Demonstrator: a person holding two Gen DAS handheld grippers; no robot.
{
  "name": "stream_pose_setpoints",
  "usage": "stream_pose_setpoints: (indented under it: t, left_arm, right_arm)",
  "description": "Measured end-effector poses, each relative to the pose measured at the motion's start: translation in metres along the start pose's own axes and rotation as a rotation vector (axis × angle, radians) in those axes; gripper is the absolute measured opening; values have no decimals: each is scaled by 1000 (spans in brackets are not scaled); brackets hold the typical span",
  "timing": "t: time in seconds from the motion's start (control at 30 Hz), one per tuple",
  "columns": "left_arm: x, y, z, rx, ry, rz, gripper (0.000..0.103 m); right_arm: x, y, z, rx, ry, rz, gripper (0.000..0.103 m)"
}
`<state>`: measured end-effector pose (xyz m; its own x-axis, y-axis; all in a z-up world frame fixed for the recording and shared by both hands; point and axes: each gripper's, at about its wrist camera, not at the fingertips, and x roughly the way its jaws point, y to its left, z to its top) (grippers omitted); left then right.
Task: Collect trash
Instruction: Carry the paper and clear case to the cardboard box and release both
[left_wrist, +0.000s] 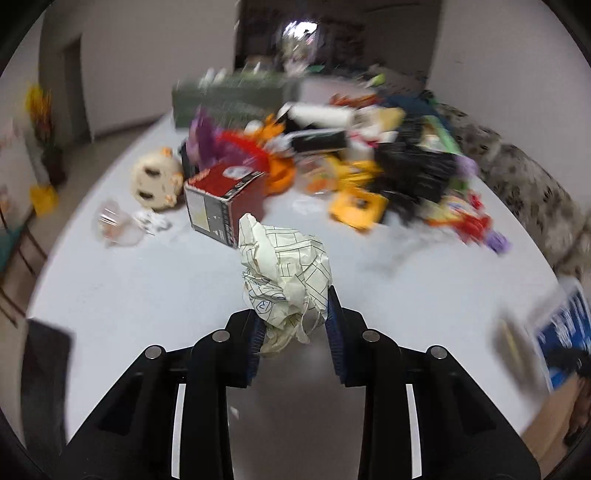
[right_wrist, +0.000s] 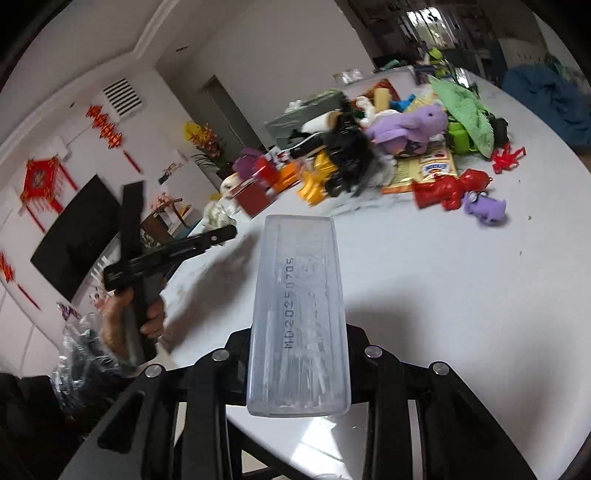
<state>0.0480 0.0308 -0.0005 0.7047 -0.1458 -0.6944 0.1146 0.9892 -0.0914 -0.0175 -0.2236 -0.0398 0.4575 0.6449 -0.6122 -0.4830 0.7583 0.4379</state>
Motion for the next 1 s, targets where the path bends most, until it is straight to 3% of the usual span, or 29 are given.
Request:
stream_pose_setpoints:
  t: [0.13, 0.27, 0.37, 0.47, 0.5, 0.53, 0.57, 0.6, 0.7, 0.8, 0.83, 0.9, 1.0]
  left_arm:
    - [-81, -23, -49, 71, -80, -124, 30]
    - [-130, -35, -103, 158, -93, -196, 30]
    - [-137, -44, -138, 228, -56, -201, 30]
    - [-121, -48, -170, 260, 47, -222, 32]
    - [-112, -46, -177, 266, 78, -210, 41]
    - [-102, -47, -185, 279, 120, -199, 64]
    - [-89, -47, -200, 303, 163, -158, 79]
    - [-78, -46, -208, 317, 185, -119, 93]
    - [-49, -40, -229, 331, 268, -60, 93]
    - [-48, -29, -225, 268, 277, -77, 93]
    - [-52, -27, -221, 253, 263, -86, 93]
    - [-62, -23, -207, 219, 220, -103, 93]
    - [-70, -20, -183, 166, 165, -161, 93]
  right_arm:
    - [-5, 26, -19, 5, -4, 73, 32]
    - [-12, 45, -43, 16, 20, 109, 32]
    - [-14, 59, -67, 1, 83, 119, 32]
    - [-1, 67, -95, -18, 191, 122, 32]
    - [5, 67, -102, -21, 217, 117, 33]
    - [16, 66, -113, -28, 263, 100, 34]
    - [28, 64, -122, -41, 300, 74, 44]
    - [35, 63, -128, -51, 312, 47, 62]
    - [49, 55, -138, -74, 330, -18, 64]
    - [26, 57, -120, -73, 248, 21, 64]
    - [10, 58, -104, -100, 178, 15, 64]
    - [-16, 57, -75, -151, 60, -46, 71]
    - [-41, 32, -22, -211, -72, -221, 82]
